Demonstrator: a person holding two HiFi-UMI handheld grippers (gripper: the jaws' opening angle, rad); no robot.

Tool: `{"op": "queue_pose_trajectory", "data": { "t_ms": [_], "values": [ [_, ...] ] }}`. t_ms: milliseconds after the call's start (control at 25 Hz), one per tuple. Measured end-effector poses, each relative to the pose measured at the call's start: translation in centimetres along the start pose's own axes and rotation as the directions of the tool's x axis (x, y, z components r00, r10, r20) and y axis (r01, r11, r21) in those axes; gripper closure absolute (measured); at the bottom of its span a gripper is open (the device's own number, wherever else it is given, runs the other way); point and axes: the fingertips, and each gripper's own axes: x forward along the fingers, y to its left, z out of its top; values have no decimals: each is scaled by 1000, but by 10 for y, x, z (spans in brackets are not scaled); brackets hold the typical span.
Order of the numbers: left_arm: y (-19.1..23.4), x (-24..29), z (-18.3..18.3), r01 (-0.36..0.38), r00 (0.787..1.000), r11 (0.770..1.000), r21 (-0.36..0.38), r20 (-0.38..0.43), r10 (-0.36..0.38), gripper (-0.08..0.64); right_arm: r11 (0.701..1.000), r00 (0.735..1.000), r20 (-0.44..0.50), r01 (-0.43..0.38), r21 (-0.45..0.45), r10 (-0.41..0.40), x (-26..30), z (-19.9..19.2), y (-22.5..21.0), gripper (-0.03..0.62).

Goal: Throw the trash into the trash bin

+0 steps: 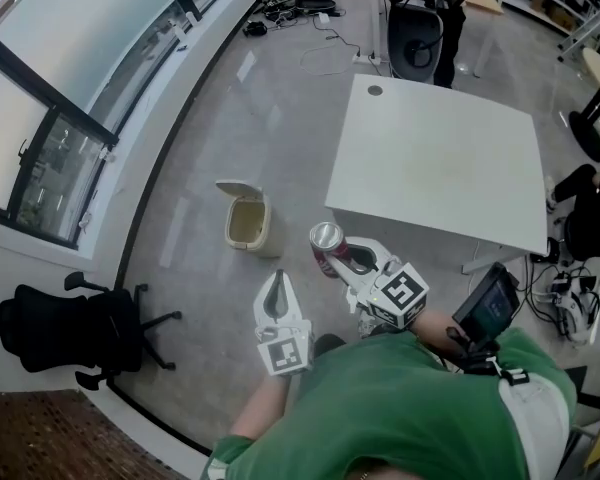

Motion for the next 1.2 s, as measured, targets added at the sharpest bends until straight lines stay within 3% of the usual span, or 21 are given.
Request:
{"op": "queue_pose_trajectory", "data": {
  "t_ms": [480, 1200],
  "values": [
    [55, 15, -20, -121, 990, 993, -17, -74, 119, 555, 995, 994, -56, -89, 35, 91, 66, -11, -6, 522],
    [209, 74, -37, -165, 985, 986, -19, -51, 164, 555, 997, 994, -80, -73, -13, 72, 227, -2, 7, 522]
  ]
}}
